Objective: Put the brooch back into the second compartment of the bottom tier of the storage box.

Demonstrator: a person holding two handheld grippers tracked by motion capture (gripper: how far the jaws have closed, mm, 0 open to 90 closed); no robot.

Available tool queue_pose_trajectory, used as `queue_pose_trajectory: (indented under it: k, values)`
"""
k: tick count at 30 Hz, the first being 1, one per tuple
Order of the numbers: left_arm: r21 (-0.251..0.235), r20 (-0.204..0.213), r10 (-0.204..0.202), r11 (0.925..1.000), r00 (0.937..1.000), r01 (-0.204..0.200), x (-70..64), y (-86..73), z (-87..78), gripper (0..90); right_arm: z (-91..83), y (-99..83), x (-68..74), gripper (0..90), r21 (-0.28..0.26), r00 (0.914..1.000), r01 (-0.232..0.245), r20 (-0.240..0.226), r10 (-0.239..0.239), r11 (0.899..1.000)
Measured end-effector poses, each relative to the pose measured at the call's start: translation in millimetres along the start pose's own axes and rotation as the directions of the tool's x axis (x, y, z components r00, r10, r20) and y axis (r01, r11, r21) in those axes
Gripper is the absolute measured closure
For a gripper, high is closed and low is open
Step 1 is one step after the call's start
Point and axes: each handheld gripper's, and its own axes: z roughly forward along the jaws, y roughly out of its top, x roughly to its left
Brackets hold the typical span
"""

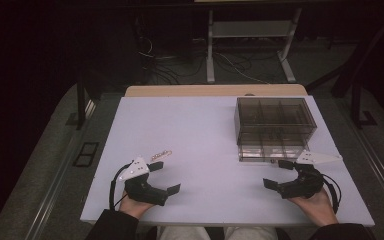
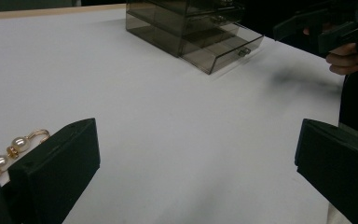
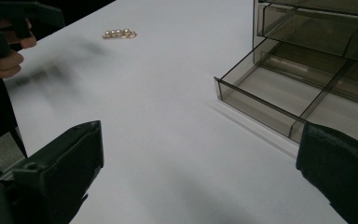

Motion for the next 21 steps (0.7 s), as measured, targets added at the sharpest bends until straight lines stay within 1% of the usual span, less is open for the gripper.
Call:
queue_pose_trajectory:
  k: [9,21]
  values:
    - [0.001,0.007,0.004,1.0,1.0,-0.004,-0.8,0.0,-0.7,0.0,-0.3,-0.4,0.6,0.4,0.008,1.0,-0.003,0.002,0.003,1.0]
    - [0.024,-0.008,0.019,0.9995,0.9998,-0.019,-1.7,0.5,-0.4,0.0,0.1,-1.0,2.1,0.3,0.024,0.9999,0.002,-0.011,-0.002,1.0]
